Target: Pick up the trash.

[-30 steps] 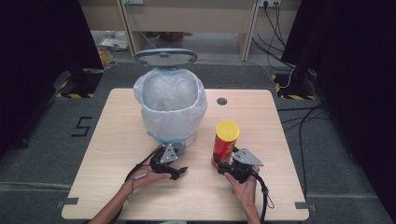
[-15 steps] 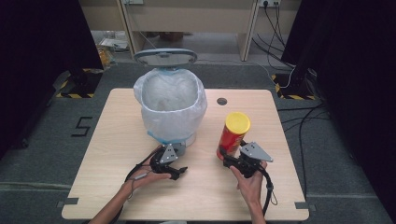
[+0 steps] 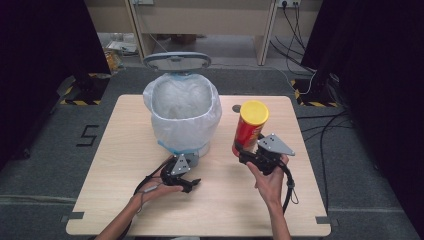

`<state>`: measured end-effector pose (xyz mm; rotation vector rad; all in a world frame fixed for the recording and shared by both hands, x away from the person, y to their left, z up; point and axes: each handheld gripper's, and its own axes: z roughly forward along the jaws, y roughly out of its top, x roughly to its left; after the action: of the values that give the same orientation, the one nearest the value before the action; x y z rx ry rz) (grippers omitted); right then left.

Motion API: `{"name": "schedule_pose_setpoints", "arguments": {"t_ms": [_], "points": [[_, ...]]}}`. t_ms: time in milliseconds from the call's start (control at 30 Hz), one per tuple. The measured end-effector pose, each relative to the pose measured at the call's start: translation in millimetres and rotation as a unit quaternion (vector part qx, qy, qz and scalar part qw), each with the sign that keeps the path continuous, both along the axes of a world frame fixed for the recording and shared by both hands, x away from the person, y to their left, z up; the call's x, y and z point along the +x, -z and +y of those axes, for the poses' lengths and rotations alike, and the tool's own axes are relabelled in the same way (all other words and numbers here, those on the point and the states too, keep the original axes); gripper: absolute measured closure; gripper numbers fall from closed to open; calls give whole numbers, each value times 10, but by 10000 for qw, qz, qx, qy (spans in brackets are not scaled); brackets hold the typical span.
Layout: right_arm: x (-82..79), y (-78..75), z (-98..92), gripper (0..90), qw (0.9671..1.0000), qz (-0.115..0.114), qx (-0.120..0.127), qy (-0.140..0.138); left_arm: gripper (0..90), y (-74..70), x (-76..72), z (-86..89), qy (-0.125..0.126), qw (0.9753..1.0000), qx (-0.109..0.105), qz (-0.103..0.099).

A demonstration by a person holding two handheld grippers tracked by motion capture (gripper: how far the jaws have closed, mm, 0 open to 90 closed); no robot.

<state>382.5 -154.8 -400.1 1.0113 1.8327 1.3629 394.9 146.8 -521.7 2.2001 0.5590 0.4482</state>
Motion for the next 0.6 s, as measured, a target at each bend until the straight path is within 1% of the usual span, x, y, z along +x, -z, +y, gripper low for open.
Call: {"name": "schedule_pose_setpoints", "arguments": {"t_ms": [33, 67, 100, 133, 200, 267, 333, 367, 400, 567, 600], "points": [[0, 0, 0, 251, 10000, 0, 0, 0, 189, 0, 0, 0, 0, 10000, 0, 0], [15, -91, 16, 251, 10000, -20, 7, -8, 189, -1, 0, 0, 2, 10000, 0, 3], [15, -91, 16, 251, 10000, -20, 7, -8, 189, -1, 0, 0, 2, 10000, 0, 3], [36, -180, 35, 251, 10000, -31, -10, -8, 189, 0, -1, 0, -1, 10000, 0, 3], [47, -205, 40, 251, 10000, -38, -22, -21, 189, 0, -1, 0, 0, 10000, 0, 4], [77, -294, 69, 251, 10000, -29, -65, -36, 188, 0, 0, 0, 0, 10000, -1, 6], [96, -341, 81, 251, 10000, -25, -86, -21, 189, 0, -1, 0, 0, 10000, 0, 5], [96, -341, 81, 251, 10000, -25, -86, -21, 189, 0, 0, 0, -1, 10000, 0, 4], [114, -383, 91, 251, 10000, -9, -57, -25, 188, 0, 0, 0, 0, 10000, -1, 7], [156, -495, 104, 251, 10000, -48, -54, -23, 188, -1, -3, -1, -1, 10000, -1, 37], [156, -495, 104, 251, 10000, -48, -54, -23, 188, -1, -3, -1, -1, 10000, -1, 37]]}}
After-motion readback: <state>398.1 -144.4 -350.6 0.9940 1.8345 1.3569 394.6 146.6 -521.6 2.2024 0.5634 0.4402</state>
